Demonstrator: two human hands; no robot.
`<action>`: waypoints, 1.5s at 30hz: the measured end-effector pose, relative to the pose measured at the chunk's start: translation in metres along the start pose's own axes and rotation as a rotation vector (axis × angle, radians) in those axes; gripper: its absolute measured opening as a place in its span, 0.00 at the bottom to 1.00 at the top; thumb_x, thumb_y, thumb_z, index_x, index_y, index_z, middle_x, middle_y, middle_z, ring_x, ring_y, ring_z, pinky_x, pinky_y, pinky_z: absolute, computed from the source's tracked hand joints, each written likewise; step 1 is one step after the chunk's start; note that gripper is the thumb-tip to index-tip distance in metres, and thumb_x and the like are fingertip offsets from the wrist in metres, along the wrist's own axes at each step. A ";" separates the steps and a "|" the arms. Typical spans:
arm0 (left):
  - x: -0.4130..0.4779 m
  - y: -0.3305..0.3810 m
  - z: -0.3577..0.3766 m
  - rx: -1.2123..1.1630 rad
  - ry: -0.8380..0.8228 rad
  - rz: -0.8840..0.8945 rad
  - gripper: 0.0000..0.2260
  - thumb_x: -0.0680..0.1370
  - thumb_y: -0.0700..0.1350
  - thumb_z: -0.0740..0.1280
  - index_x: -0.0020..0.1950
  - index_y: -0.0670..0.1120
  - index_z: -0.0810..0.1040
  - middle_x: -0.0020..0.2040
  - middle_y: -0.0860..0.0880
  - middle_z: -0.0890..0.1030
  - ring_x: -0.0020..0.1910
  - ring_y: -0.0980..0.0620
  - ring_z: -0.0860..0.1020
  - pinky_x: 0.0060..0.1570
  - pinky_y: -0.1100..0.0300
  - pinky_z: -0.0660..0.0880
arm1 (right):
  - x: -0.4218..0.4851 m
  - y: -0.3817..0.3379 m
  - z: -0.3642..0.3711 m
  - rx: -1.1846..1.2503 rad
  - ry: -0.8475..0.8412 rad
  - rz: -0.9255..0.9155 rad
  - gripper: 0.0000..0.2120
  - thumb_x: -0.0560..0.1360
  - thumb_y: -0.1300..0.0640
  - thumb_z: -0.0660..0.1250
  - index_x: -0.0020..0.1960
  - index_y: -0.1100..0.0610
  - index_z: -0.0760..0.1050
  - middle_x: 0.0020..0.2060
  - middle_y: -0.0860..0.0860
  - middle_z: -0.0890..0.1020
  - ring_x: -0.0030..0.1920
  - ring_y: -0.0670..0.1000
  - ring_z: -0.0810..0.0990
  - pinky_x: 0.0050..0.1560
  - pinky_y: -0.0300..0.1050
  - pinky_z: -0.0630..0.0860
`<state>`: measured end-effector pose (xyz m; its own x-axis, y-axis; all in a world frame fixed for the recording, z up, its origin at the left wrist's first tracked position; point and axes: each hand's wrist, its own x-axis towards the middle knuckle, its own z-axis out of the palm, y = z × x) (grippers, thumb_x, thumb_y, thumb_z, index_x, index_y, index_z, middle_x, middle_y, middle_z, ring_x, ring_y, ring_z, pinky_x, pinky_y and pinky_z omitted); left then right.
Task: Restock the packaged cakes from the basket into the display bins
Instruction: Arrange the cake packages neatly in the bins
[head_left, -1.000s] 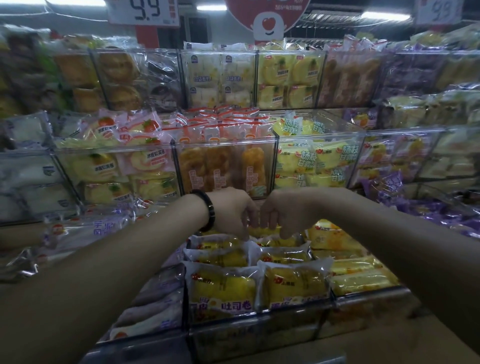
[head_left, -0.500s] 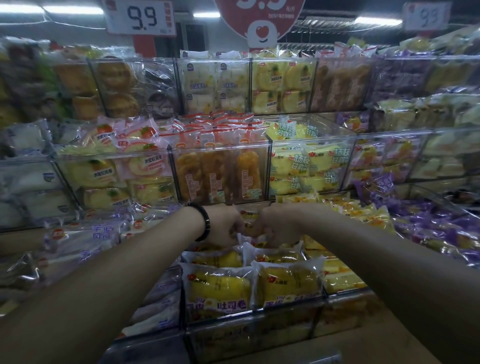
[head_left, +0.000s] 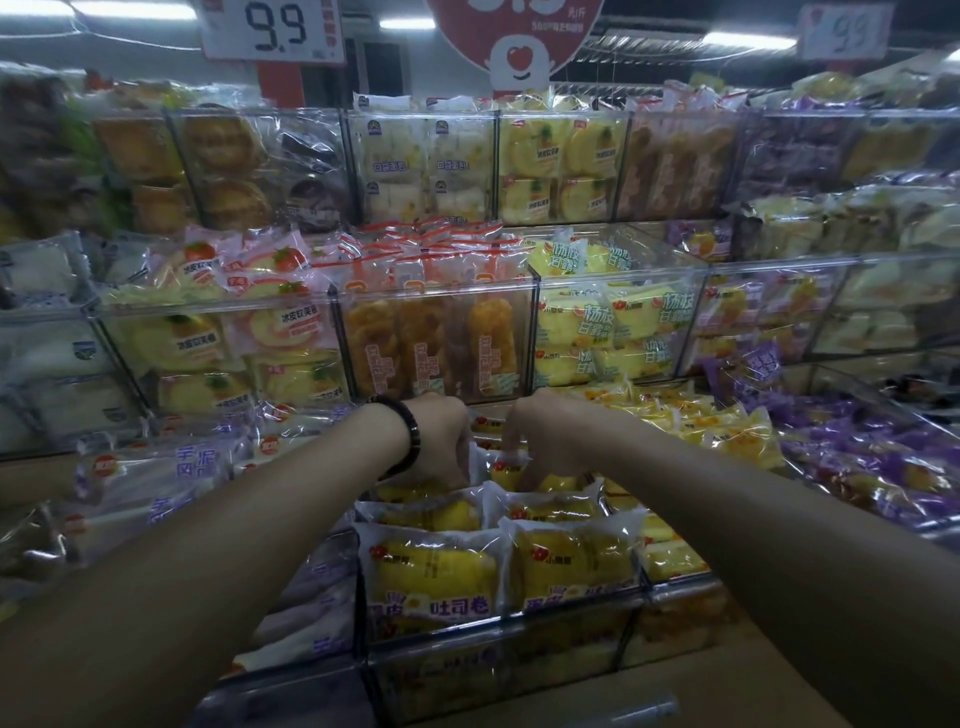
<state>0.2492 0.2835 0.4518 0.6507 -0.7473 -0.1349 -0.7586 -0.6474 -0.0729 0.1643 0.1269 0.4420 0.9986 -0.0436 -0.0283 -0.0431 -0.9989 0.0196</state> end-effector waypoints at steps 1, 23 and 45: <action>0.001 0.003 0.000 0.024 -0.001 -0.011 0.04 0.76 0.49 0.76 0.47 0.51 0.82 0.47 0.51 0.82 0.47 0.51 0.80 0.43 0.57 0.80 | 0.000 0.000 0.001 0.008 0.004 0.005 0.29 0.71 0.50 0.81 0.71 0.49 0.78 0.60 0.52 0.80 0.53 0.55 0.79 0.46 0.46 0.78; 0.002 0.013 0.014 0.006 0.121 -0.153 0.23 0.76 0.59 0.74 0.65 0.47 0.80 0.53 0.47 0.81 0.49 0.47 0.81 0.50 0.51 0.83 | -0.004 -0.010 0.012 -0.238 0.143 -0.038 0.18 0.77 0.61 0.72 0.66 0.52 0.79 0.50 0.51 0.81 0.45 0.53 0.80 0.35 0.44 0.75; -0.075 0.005 0.003 -0.028 0.006 0.048 0.20 0.75 0.57 0.76 0.65 0.54 0.81 0.54 0.57 0.82 0.51 0.56 0.79 0.50 0.59 0.78 | -0.069 0.008 -0.018 -0.016 -0.144 -0.255 0.21 0.77 0.44 0.74 0.68 0.45 0.78 0.57 0.44 0.84 0.56 0.47 0.82 0.59 0.52 0.81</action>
<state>0.1962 0.3370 0.4587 0.6142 -0.7781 -0.1317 -0.7876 -0.6150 -0.0388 0.0957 0.1227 0.4623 0.9626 0.2059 -0.1761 0.2108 -0.9775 0.0092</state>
